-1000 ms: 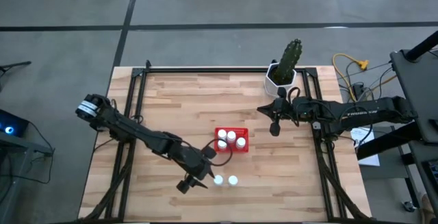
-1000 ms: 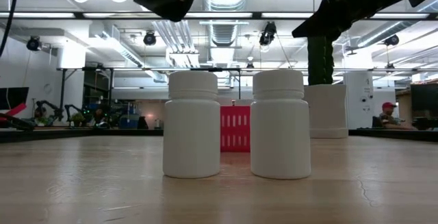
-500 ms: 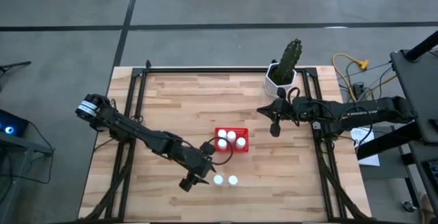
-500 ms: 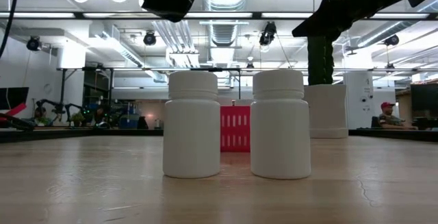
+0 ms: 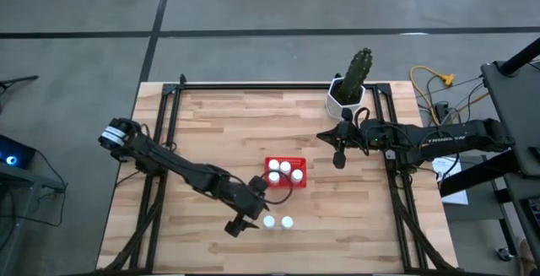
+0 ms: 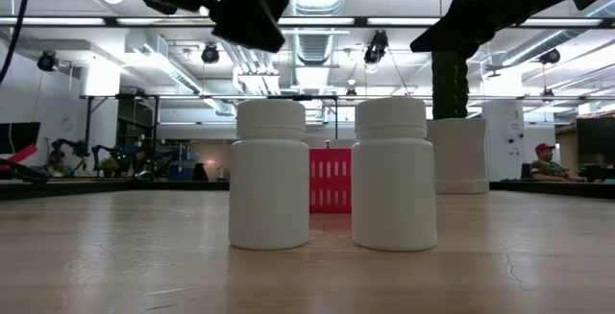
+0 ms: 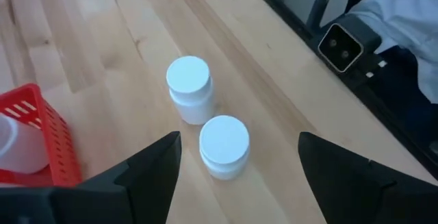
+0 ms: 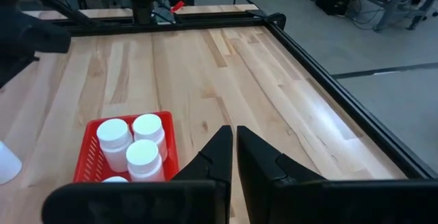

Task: Pick and place pill bottles into a basket
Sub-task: Put the white pill bottle into the red basket

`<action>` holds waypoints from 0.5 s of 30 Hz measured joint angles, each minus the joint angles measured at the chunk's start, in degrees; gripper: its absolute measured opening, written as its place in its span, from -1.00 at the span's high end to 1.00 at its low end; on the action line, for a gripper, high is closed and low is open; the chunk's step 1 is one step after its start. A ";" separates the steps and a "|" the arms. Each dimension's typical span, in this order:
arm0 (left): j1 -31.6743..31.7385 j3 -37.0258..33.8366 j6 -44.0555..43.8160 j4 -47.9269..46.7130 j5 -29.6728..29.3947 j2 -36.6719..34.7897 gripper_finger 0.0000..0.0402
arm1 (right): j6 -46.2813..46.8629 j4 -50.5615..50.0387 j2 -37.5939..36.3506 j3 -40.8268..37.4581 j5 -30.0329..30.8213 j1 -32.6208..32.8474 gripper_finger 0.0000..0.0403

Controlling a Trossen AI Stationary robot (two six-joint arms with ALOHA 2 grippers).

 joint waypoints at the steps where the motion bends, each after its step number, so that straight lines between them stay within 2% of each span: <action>1: 0.06 0.45 0.00 -0.12 -0.13 0.54 -0.38 | 0.00 -0.01 0.00 0.00 0.00 0.01 0.94; 6: 0.10 5.59 0.04 -7.49 -2.83 3.07 -0.38 | 0.22 -0.11 0.00 0.00 0.00 0.03 0.94; 15: 0.10 14.50 -0.04 -20.51 -2.94 9.65 -0.38 | 0.16 -1.09 0.00 0.01 0.00 0.12 0.94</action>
